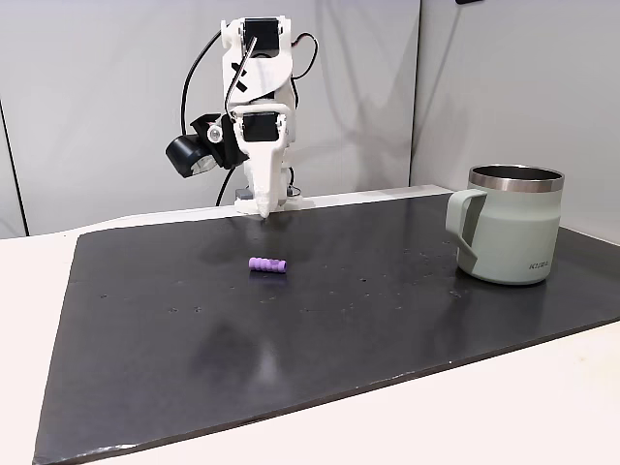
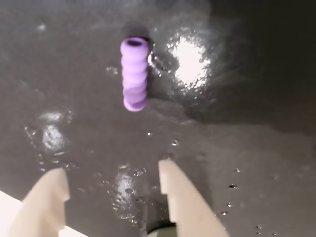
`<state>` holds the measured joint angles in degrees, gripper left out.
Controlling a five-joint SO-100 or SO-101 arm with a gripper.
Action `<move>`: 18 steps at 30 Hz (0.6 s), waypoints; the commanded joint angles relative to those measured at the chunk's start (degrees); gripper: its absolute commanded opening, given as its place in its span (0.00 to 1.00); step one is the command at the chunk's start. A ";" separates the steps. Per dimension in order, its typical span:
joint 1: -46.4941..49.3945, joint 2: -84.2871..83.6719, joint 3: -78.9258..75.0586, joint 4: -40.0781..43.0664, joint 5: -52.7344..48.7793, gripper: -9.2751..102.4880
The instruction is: Grasp a pengrip and put it in the cup.
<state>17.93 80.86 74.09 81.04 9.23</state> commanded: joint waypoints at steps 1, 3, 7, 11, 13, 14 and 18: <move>-0.18 -0.26 -3.96 0.44 0.44 0.26; -0.26 -1.23 -3.96 0.26 0.79 0.26; 0.26 -3.78 -3.96 -0.35 1.23 0.26; 0.53 -5.71 -3.96 -1.23 1.23 0.26; 0.79 -6.77 -4.04 -1.67 1.23 0.26; 0.88 -7.38 -4.31 -1.76 1.23 0.26; 1.32 -10.02 -5.10 -1.93 1.23 0.25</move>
<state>18.72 70.66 72.42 79.10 9.84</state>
